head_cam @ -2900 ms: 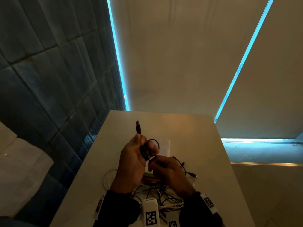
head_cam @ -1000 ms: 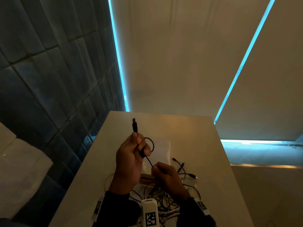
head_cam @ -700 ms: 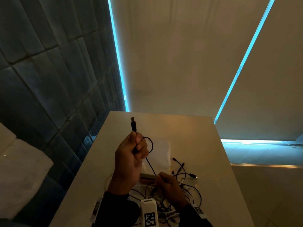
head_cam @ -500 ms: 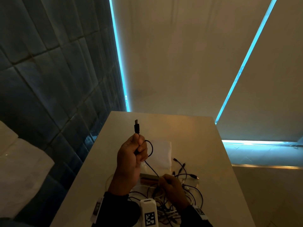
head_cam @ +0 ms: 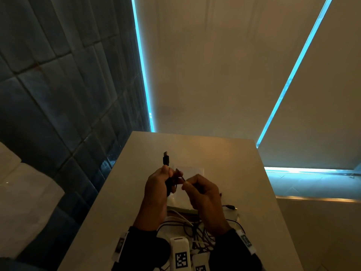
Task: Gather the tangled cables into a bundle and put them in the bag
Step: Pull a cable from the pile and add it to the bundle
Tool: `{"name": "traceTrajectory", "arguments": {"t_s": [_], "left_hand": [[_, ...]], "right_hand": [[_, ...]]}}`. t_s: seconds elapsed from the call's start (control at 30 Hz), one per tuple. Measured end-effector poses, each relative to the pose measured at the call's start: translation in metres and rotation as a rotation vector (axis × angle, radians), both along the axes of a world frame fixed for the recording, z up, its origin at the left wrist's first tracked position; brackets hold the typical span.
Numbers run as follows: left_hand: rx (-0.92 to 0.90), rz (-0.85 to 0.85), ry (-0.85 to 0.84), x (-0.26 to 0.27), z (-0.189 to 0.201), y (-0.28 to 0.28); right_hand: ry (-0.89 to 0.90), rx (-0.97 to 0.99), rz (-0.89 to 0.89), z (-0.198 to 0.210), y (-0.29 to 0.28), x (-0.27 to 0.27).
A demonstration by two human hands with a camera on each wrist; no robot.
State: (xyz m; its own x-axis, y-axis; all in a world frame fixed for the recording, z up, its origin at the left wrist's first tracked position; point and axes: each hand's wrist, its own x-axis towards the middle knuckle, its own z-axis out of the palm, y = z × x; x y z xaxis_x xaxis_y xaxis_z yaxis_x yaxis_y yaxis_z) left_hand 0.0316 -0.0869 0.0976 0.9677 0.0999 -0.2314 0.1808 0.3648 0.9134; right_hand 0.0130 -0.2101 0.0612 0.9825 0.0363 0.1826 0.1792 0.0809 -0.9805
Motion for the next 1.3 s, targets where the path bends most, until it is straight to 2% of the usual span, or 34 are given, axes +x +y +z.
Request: {"name": "traceTrajectory", "arguments": {"t_s": [0.13,0.27,0.4,0.63,0.77,1.03,1.13,1.2,1.3], "left_hand": [[-0.244,-0.04,-0.042,-0.002,0.003,0.0],[-0.338,0.034,-0.105,-0.002,0.005,0.001],[-0.36,0.014,-0.149,-0.002,0.005,0.001],[-0.363,-0.018,-0.183,-0.001,0.002,0.002],[-0.385,-0.021,-0.187,0.0,0.004,0.004],[-0.301,-0.03,-0.192,0.001,0.007,0.011],[-0.15,-0.035,-0.163,0.002,0.006,0.012],[-0.041,-0.026,-0.148,0.004,0.005,0.013],[0.026,-0.021,-0.094,0.007,0.0,0.013]], "right_hand": [[0.07,0.008,0.112,-0.002,-0.001,-0.004],[0.186,0.047,0.209,-0.011,-0.001,-0.007],[0.211,0.007,0.225,-0.032,-0.002,-0.002],[0.237,-0.107,0.111,-0.094,-0.009,0.003],[0.268,-0.129,0.09,-0.108,-0.01,0.002],[0.374,-0.243,0.045,-0.144,-0.011,-0.005],[0.364,-0.249,-0.023,-0.136,-0.012,-0.001],[0.384,-0.188,-0.089,-0.125,-0.012,0.002],[0.369,-0.077,-0.144,-0.101,-0.008,0.008]]}}
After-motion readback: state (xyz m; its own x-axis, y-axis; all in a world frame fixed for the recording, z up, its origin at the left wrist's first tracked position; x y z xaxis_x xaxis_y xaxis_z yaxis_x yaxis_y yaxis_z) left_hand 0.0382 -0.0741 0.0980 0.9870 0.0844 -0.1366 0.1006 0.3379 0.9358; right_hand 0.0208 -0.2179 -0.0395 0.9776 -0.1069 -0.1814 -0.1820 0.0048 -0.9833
